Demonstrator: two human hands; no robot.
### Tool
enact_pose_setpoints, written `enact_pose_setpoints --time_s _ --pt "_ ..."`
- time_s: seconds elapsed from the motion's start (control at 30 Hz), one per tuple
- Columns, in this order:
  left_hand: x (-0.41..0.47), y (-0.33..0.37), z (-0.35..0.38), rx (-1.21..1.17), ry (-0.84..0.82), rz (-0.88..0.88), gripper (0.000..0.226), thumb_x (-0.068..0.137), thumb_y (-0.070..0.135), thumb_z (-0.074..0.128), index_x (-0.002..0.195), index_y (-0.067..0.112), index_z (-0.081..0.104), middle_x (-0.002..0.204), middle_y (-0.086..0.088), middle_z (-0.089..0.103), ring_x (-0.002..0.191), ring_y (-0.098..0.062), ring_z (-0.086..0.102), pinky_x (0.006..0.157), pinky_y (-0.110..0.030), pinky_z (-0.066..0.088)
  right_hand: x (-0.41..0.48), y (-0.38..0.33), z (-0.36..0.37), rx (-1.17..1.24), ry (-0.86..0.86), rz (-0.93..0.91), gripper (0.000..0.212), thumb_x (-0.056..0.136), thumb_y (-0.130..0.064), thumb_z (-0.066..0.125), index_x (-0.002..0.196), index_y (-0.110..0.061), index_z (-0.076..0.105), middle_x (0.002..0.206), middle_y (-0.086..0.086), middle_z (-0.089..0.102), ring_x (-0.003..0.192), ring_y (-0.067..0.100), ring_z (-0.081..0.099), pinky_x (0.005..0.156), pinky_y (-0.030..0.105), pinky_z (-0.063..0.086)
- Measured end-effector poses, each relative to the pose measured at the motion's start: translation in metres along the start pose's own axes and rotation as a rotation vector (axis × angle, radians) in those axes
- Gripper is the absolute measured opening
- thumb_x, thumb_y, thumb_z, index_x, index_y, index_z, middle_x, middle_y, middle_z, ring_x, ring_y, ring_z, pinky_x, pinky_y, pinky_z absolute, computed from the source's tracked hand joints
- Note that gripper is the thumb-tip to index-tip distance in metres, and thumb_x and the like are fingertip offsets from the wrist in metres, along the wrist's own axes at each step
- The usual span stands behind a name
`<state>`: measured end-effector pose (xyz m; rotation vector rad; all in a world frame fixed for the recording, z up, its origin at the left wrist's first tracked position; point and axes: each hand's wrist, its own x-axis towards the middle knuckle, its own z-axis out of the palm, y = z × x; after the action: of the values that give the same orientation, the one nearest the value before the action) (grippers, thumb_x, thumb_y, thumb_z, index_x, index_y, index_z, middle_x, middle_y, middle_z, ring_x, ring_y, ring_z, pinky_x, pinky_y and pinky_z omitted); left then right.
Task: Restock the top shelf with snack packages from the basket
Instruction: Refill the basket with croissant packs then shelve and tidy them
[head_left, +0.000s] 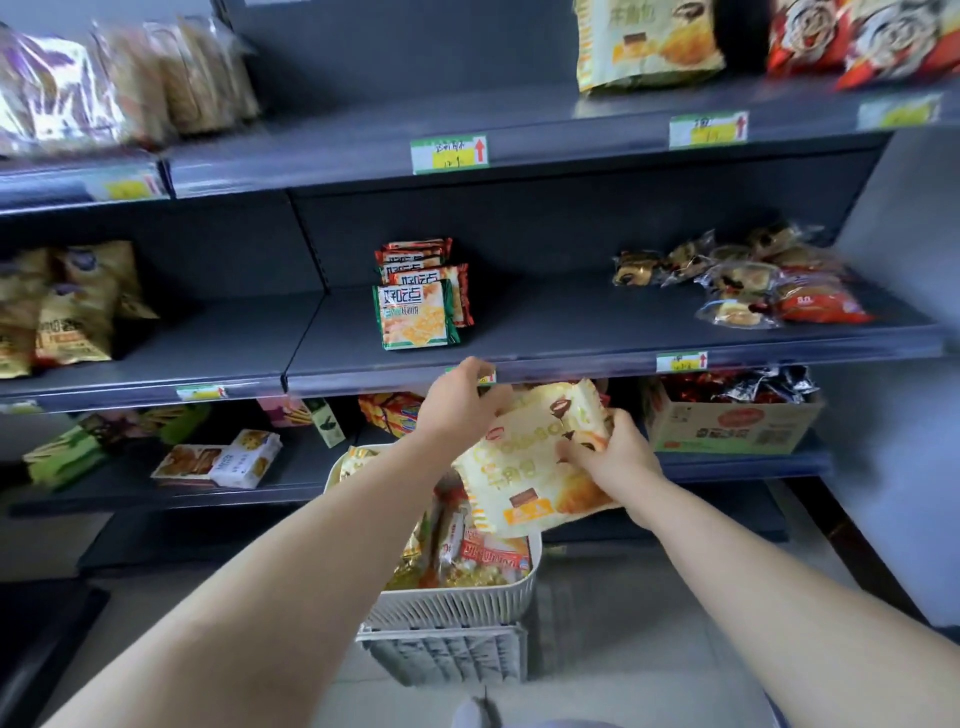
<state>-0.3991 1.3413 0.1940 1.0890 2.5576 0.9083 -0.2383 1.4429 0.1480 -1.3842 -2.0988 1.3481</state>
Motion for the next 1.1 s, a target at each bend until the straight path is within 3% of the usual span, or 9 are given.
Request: enact_pose_setpoints --time_s 0.1,0.2,0.27,0.4,0.67,0.77,0.83,0.93,1.1 --pt "-0.012 -0.008 -0.003 -0.279 -0.102 -0.335 0.071 0.088 0.053 0.064 0.142 0.016 0.039 0.129 -0.002 0.055 0.107 -0.019 0.054 0.091 -0.035 0.047 -0.004 0.007 -0.014 0.366 0.021 0.132 0.055 0.080 -0.035 0.077 0.122 -0.019 0.046 0.117 0.004 0.060 0.098 0.021 0.059 0.074 0.035 0.049" --pt "-0.025 -0.017 -0.003 -0.584 -0.297 -0.496 0.076 0.078 0.060 0.071 0.136 0.019 0.043 0.130 -0.002 0.057 0.118 -0.026 0.057 0.100 -0.049 0.049 -0.008 0.005 -0.030 0.583 0.028 0.189 0.056 0.081 -0.032 0.078 0.124 -0.017 0.045 0.115 0.004 0.062 0.093 0.019 0.063 0.060 0.029 0.048" --pt "-0.030 -0.011 0.000 -0.669 -0.366 -0.452 0.061 0.081 0.052 0.072 0.127 0.016 0.052 0.118 -0.003 0.067 0.106 -0.024 0.066 0.089 -0.046 0.056 -0.011 0.000 -0.040 0.623 0.034 0.178 0.057 0.082 -0.030 0.077 0.124 -0.016 0.041 0.112 0.003 0.060 0.090 0.017 0.062 0.058 0.029 0.047" --pt "-0.024 0.015 -0.001 -0.689 -0.195 -0.298 0.033 0.085 0.032 0.075 0.113 0.019 0.063 0.103 -0.001 0.076 0.090 -0.020 0.073 0.079 -0.038 0.059 -0.014 -0.018 -0.061 0.604 0.042 0.067 0.047 0.088 -0.028 0.070 0.118 -0.017 0.036 0.095 -0.003 0.055 0.078 0.007 0.055 0.054 0.023 0.040" --pt "0.017 0.081 -0.047 -0.763 -0.014 -0.050 0.029 0.087 0.027 0.074 0.110 0.016 0.061 0.106 -0.003 0.073 0.090 -0.019 0.072 0.071 -0.034 0.060 0.009 -0.081 -0.103 0.395 0.273 -0.273 0.037 0.087 -0.044 0.064 0.115 -0.023 0.053 0.117 0.001 0.053 0.098 0.014 0.059 0.075 0.034 0.053" --pt "0.040 0.107 -0.065 -0.729 0.037 0.031 0.030 0.088 0.031 0.072 0.112 0.017 0.058 0.105 0.000 0.071 0.088 -0.016 0.071 0.069 -0.031 0.059 0.026 -0.111 -0.119 0.189 0.460 -0.311 0.039 0.086 -0.053 0.058 0.108 -0.021 0.060 0.112 0.006 0.047 0.103 0.025 0.052 0.083 0.047 0.052" --pt "0.055 0.124 -0.077 -0.742 0.073 0.088 0.033 0.090 0.030 0.070 0.116 0.016 0.054 0.109 0.000 0.069 0.092 -0.016 0.070 0.077 -0.033 0.060 0.033 -0.131 -0.130 0.191 0.499 -0.342 0.038 0.088 -0.052 0.055 0.106 -0.019 0.062 0.107 0.007 0.049 0.102 0.027 0.053 0.082 0.049 0.053" --pt "0.079 0.144 -0.093 -0.823 0.119 0.151 0.037 0.093 0.025 0.067 0.122 0.019 0.045 0.112 0.001 0.064 0.097 -0.017 0.068 0.076 -0.030 0.058 0.044 -0.159 -0.148 0.160 0.588 -0.395 0.039 0.091 -0.050 0.051 0.113 -0.020 0.062 0.110 0.008 0.051 0.107 0.031 0.052 0.084 0.051 0.052" --pt "0.116 0.173 -0.110 -0.799 0.210 0.192 0.028 0.095 0.019 0.058 0.114 0.019 0.037 0.105 0.004 0.054 0.090 -0.011 0.058 0.064 -0.023 0.049 0.062 -0.197 -0.168 0.164 0.656 -0.440 0.045 0.096 -0.039 0.048 0.140 -0.032 0.046 0.132 0.002 0.054 0.126 0.028 0.038 0.098 0.056 0.043"
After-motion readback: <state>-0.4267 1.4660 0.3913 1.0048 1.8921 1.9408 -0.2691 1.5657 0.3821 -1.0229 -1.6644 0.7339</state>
